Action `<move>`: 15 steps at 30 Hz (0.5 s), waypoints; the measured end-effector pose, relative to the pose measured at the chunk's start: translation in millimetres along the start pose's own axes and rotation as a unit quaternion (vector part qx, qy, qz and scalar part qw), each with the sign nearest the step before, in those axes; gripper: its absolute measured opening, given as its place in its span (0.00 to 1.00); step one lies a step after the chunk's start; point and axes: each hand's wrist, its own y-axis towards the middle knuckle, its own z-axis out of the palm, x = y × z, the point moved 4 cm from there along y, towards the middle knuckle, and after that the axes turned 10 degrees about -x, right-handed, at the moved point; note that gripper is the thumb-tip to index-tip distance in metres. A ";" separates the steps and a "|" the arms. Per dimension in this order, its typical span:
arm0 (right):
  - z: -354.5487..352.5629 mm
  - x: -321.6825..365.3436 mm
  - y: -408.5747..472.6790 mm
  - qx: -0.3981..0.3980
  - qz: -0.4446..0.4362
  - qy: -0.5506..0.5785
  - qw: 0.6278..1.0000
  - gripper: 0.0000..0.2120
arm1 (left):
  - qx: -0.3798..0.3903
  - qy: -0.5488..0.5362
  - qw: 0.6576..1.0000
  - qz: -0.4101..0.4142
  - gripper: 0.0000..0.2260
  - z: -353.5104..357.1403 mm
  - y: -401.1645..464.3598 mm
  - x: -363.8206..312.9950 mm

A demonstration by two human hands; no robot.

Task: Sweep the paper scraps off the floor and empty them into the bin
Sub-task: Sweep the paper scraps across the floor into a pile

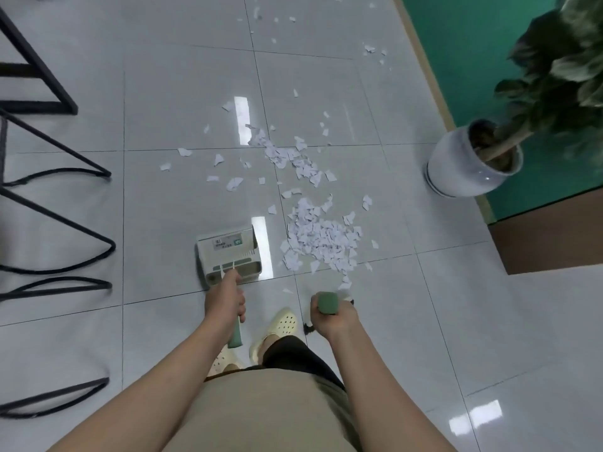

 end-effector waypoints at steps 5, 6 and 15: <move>37.1 -6.3 27.9 0.047 0.043 -0.096 0.993 0.12 | -0.014 -0.020 1.000 -0.005 0.09 5.9 7.2 -16.7; 45.9 0.2 31.6 0.064 0.062 -0.089 0.992 0.11 | -0.017 -0.025 1.000 -0.007 0.09 7.1 10.0 -22.8; 103.6 97.8 40.6 0.189 0.108 0.023 0.976 0.11 | -0.005 -0.018 1.000 0.023 0.07 60.1 11.6 -72.6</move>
